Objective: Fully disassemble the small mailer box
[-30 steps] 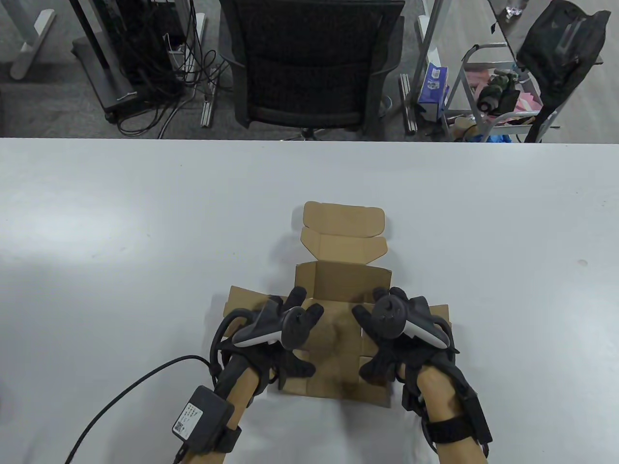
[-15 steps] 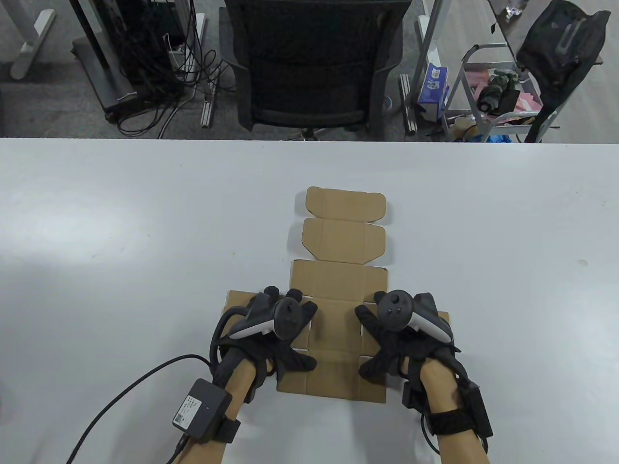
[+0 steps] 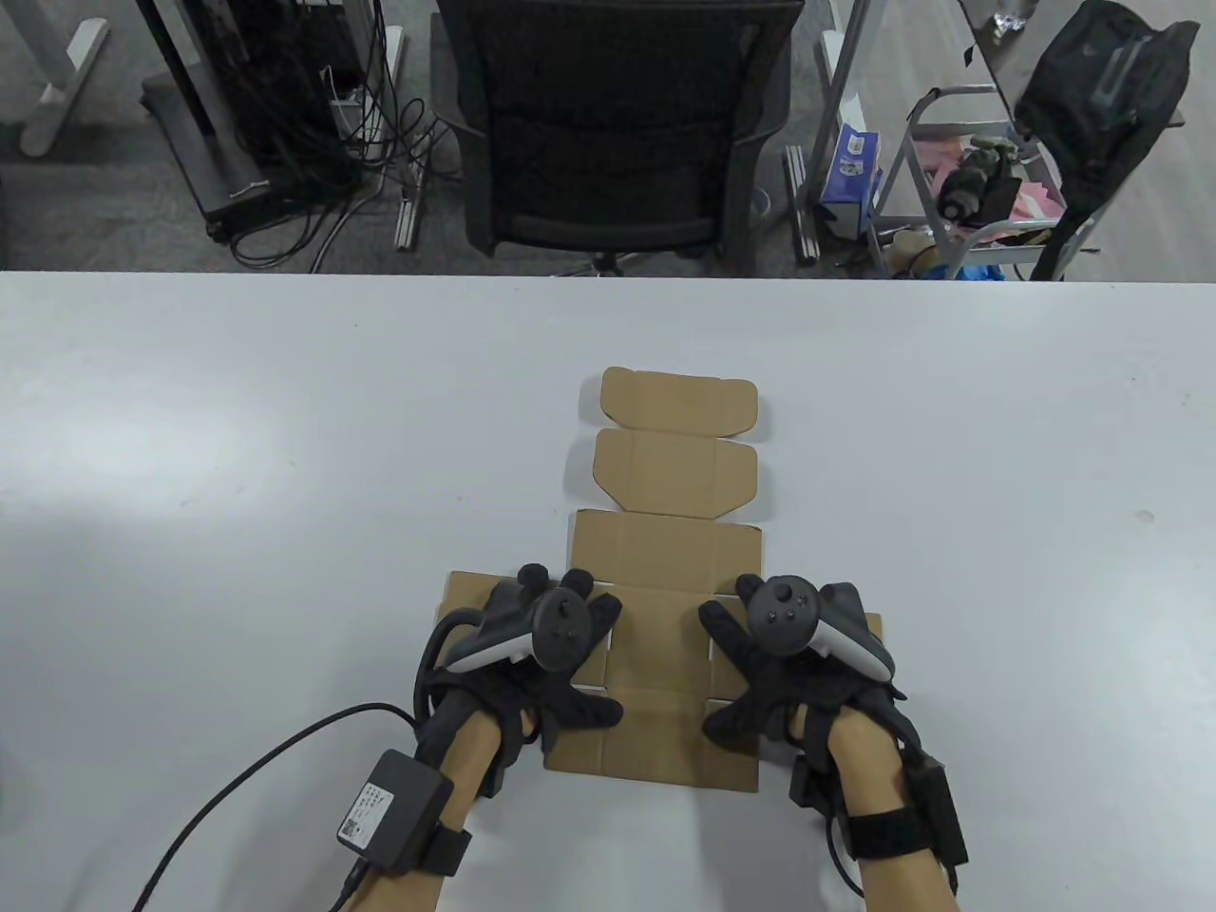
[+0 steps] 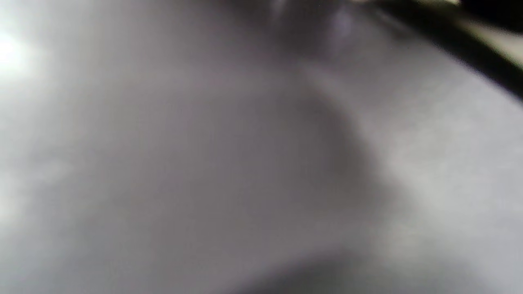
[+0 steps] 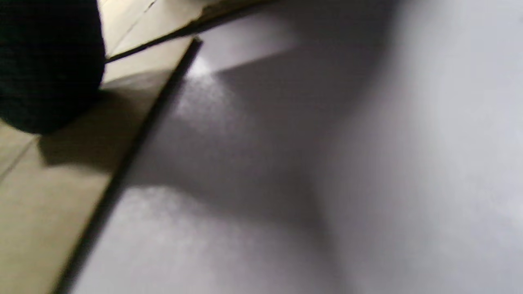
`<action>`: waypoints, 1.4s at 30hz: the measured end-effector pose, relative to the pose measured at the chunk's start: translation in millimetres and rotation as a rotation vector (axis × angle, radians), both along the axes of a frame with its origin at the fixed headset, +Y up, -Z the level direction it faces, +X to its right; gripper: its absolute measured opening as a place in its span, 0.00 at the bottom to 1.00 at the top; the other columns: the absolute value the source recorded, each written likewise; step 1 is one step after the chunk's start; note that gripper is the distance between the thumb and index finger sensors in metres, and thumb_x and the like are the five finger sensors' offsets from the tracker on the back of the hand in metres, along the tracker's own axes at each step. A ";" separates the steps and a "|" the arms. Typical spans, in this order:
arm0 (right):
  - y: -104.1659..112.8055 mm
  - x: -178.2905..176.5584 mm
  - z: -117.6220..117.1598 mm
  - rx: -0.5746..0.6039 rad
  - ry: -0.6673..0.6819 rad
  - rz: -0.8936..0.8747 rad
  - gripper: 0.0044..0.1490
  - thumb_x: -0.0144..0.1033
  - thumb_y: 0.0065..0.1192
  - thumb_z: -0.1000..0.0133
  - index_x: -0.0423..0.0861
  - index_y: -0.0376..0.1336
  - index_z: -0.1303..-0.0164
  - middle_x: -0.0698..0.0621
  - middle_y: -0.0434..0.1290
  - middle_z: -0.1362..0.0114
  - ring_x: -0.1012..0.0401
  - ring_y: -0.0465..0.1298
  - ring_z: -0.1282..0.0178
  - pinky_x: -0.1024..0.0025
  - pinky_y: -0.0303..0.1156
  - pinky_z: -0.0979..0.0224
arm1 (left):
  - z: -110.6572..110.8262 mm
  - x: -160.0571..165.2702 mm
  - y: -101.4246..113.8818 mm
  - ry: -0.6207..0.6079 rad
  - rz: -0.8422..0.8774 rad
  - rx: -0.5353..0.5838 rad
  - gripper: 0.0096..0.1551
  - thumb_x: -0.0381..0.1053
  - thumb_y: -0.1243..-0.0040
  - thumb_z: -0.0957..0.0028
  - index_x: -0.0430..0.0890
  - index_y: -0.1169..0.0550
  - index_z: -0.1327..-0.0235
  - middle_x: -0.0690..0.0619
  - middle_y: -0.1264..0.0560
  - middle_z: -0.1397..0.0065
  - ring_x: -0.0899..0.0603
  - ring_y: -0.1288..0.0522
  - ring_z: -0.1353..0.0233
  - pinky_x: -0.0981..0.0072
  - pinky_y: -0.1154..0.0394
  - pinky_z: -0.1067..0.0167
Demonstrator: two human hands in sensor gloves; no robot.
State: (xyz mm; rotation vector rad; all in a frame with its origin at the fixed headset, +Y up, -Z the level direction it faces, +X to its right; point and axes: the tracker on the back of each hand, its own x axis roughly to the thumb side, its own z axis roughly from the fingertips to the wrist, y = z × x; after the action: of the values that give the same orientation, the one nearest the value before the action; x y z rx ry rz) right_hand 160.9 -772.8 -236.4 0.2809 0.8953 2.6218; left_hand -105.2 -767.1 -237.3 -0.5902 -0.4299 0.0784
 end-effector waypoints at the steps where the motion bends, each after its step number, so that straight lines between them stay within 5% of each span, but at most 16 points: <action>1: 0.6 -0.3 0.5 0.003 0.003 -0.003 0.67 0.61 0.76 0.68 0.69 0.35 0.31 0.59 0.21 0.22 0.54 0.18 0.21 0.51 0.15 0.24 | 0.8 0.0 0.7 -0.002 -0.001 0.007 0.62 0.84 0.48 0.64 0.68 0.63 0.24 0.60 0.73 0.17 0.34 0.74 0.18 0.36 0.71 0.24; 13: 46.1 8.5 27.3 0.365 -0.095 -0.112 0.62 0.66 0.60 0.59 0.65 0.27 0.31 0.52 0.11 0.29 0.49 0.14 0.24 0.43 0.20 0.22 | 22.6 -22.8 40.8 0.074 0.233 0.241 0.54 0.78 0.54 0.58 0.67 0.63 0.25 0.58 0.69 0.16 0.34 0.68 0.16 0.34 0.64 0.23; 42: 31.6 15.4 23.8 0.253 -0.164 -0.141 0.58 0.64 0.55 0.56 0.63 0.25 0.31 0.52 0.11 0.30 0.48 0.15 0.25 0.42 0.21 0.22 | 23.4 -21.5 35.1 0.088 0.202 0.157 0.55 0.76 0.54 0.56 0.61 0.63 0.24 0.55 0.69 0.17 0.33 0.64 0.16 0.33 0.63 0.24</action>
State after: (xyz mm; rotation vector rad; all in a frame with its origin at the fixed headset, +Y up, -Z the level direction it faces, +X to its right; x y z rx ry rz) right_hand 176.3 -741.2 -212.6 0.1813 0.4731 2.5799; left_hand -126.7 -732.1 -214.0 -0.3863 -0.4045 0.2601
